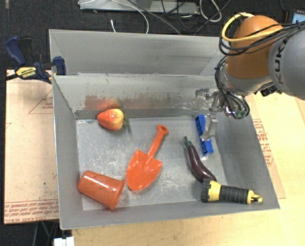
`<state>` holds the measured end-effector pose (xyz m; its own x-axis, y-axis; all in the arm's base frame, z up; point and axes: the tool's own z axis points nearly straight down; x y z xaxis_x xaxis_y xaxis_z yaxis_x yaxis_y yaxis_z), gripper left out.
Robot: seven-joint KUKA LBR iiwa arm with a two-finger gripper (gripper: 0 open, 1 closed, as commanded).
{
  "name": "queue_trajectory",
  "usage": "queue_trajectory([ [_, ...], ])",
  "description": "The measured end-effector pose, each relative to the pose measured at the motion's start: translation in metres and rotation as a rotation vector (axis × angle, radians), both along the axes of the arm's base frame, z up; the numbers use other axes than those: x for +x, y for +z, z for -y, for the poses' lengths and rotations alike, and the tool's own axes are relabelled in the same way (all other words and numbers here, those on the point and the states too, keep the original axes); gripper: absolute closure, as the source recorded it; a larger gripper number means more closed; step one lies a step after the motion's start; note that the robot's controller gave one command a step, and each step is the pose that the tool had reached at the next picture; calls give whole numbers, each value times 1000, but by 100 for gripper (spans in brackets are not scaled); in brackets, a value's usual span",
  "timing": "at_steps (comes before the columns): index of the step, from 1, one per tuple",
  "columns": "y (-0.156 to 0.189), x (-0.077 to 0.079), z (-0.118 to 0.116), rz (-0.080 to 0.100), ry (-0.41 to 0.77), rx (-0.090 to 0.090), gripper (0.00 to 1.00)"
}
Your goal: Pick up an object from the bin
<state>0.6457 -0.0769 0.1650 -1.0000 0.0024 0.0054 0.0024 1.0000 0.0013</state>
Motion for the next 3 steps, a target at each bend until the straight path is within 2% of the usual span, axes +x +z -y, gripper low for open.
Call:
queue_trajectory([
  [1,5,2,-1,8,3,-1,0],
  [2,-92,2,46,7,526,1,0],
  [3,-59,-2,47,15,552,0,0],
])
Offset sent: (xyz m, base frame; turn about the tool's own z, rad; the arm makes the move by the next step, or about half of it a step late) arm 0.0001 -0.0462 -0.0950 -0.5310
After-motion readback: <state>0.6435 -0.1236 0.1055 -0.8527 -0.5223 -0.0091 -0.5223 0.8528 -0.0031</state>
